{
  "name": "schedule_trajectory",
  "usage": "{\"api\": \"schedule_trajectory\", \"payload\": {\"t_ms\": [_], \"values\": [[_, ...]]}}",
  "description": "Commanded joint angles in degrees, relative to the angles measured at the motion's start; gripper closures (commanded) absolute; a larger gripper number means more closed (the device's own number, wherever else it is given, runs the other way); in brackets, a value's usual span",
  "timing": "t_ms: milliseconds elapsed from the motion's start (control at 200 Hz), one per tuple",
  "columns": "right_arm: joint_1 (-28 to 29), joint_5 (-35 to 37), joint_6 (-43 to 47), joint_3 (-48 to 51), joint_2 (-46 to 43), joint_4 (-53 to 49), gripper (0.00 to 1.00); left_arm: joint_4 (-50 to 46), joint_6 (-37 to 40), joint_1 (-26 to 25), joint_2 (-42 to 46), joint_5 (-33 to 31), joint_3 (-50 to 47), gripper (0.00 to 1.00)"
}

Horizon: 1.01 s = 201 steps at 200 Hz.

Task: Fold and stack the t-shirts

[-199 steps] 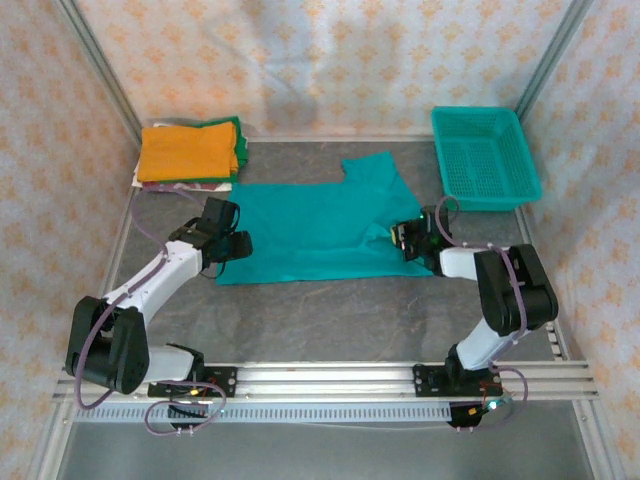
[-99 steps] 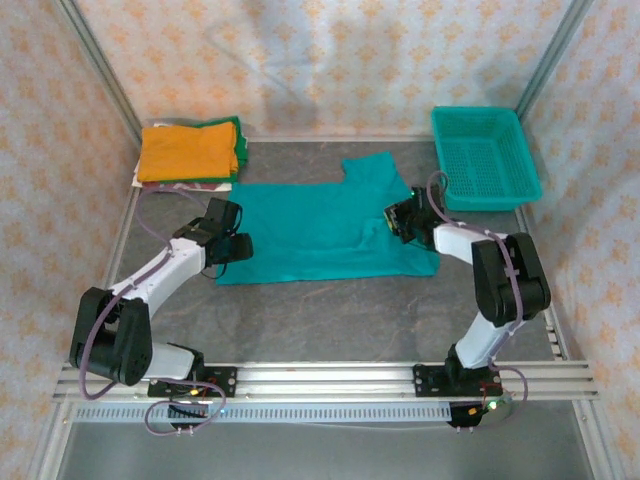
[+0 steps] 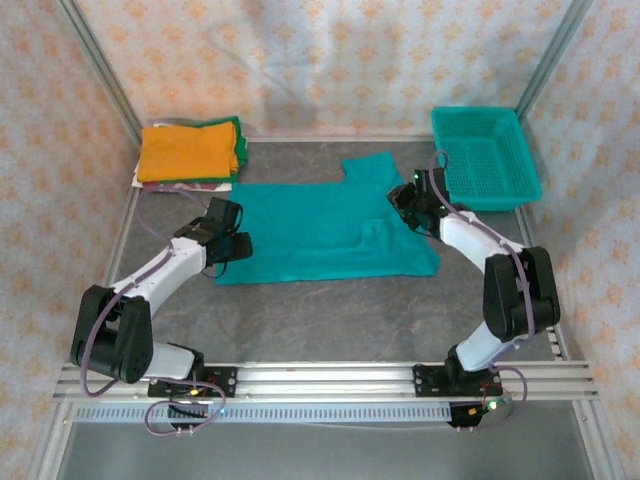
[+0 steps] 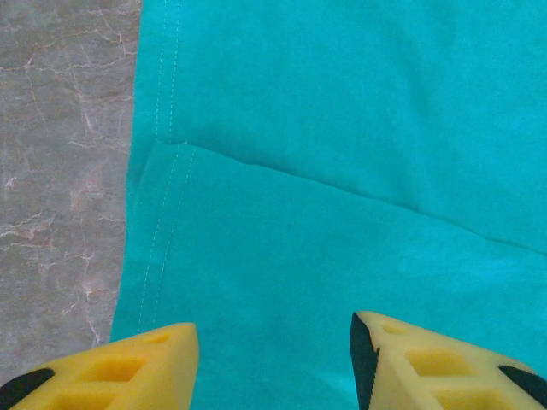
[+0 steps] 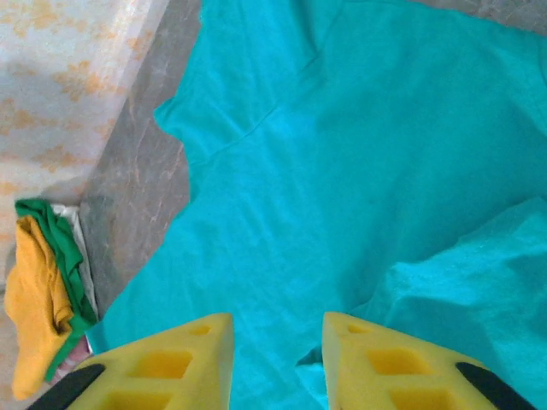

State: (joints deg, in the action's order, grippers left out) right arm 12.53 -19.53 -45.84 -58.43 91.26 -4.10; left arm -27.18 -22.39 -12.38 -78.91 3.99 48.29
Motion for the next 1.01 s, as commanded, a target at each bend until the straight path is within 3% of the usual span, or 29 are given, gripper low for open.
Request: {"api": "schedule_trajectory", "payload": {"t_ms": [0,50,170,721,1001], "values": [[1.7,-0.5,3.7,2.3,-1.6,-1.0,0.87,1.4,0.8,-0.4,0.1,-0.9,1.6,0.49],[2.2,-1.8,3.9,4.4,-1.4,1.5,0.95,1.9,0.6,-0.4,0.7,-1.0,1.2,0.49],[2.9,-4.2,2.5,8.5,0.1,6.8,1.0,2.6,0.5,-0.5,0.6,-0.3,0.7,0.49],[4.0,-9.3,-0.1,3.2,17.9,19.6,1.0,2.7,0.4,-0.4,-0.7,-0.9,0.0,0.49],[3.3,-0.4,3.8,4.8,6.9,9.2,0.94,4.3,-0.4,-0.4,0.0,-3.2,-1.0,0.49]]}}
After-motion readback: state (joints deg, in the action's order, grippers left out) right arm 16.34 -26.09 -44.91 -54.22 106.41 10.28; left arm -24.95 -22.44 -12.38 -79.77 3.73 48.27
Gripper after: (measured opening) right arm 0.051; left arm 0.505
